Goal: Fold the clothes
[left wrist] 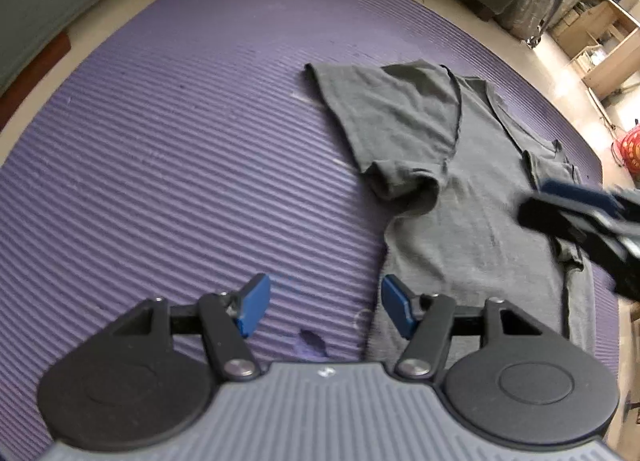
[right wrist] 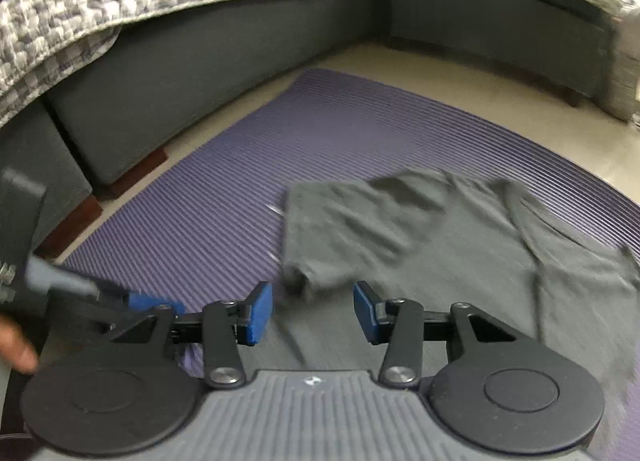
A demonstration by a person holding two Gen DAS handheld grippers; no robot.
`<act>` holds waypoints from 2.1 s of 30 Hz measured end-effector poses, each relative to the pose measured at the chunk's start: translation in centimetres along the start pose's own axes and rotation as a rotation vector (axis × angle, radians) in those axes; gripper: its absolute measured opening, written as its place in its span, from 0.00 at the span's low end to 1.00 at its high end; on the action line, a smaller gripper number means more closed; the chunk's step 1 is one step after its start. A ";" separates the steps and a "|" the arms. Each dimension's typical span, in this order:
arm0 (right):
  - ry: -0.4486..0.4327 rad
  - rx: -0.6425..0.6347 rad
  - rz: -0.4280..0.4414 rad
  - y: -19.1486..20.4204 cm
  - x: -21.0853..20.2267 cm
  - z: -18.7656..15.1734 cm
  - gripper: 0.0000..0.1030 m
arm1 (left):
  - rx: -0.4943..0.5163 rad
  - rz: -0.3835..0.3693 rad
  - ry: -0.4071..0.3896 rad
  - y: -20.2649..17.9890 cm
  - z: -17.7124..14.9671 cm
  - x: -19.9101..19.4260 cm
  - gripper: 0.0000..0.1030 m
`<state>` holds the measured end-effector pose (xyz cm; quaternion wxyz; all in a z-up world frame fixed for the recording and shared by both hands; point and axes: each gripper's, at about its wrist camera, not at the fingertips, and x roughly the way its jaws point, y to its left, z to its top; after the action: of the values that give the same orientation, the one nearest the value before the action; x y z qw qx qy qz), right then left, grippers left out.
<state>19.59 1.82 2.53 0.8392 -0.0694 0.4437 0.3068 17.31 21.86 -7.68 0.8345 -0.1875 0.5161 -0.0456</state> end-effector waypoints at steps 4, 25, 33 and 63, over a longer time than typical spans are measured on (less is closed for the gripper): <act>0.028 -0.039 0.013 1.3 4.8 2.3 0.43 | -0.018 -0.009 -0.015 0.5 0.4 0.1 0.64; -0.119 0.209 -0.004 -2.9 5.1 1.0 0.03 | 0.137 -0.097 -0.023 -2.7 0.0 1.2 0.69; -0.212 0.664 0.014 -12.8 0.7 -5.9 0.04 | 0.309 -0.146 0.021 -6.5 -1.8 2.0 0.67; -0.283 0.515 -0.289 -15.6 3.7 -6.9 0.03 | 0.415 -0.152 0.110 -7.3 -2.6 1.7 0.11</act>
<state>25.25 -11.67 -6.93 0.9173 0.1264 0.3713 0.0688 16.64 13.91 -7.54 0.8200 -0.0476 0.5247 -0.2238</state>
